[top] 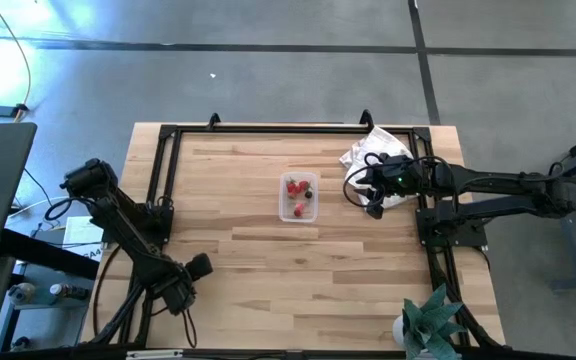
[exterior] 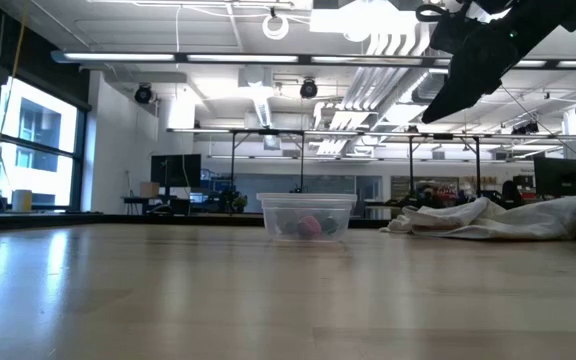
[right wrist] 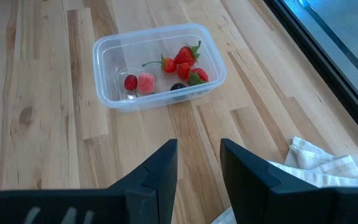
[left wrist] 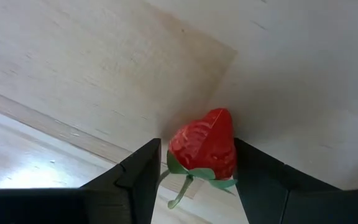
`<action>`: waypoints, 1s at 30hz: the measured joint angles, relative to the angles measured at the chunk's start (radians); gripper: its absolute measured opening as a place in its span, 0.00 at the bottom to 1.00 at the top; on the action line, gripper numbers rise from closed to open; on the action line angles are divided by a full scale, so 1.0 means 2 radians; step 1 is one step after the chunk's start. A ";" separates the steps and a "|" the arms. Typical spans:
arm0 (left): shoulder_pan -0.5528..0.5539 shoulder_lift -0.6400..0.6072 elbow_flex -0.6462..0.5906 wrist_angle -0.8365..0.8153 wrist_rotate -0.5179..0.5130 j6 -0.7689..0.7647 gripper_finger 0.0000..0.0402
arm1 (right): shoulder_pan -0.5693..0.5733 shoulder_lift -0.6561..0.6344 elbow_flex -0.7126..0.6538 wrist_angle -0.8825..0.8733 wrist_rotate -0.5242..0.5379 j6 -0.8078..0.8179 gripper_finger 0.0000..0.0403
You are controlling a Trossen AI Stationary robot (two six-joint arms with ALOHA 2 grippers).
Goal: Pick and placing Produce into tupperware
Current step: Put the strawberry into the transparent container
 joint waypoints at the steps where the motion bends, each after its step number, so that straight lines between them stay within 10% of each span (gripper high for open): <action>1: 0.000 0.000 0.002 0.000 -0.002 0.000 0.44 | 0.000 0.000 0.000 0.000 0.000 0.000 0.28; 30: -0.001 0.001 0.012 0.007 0.007 -0.012 0.30 | 0.000 0.000 0.000 0.000 0.000 0.000 0.28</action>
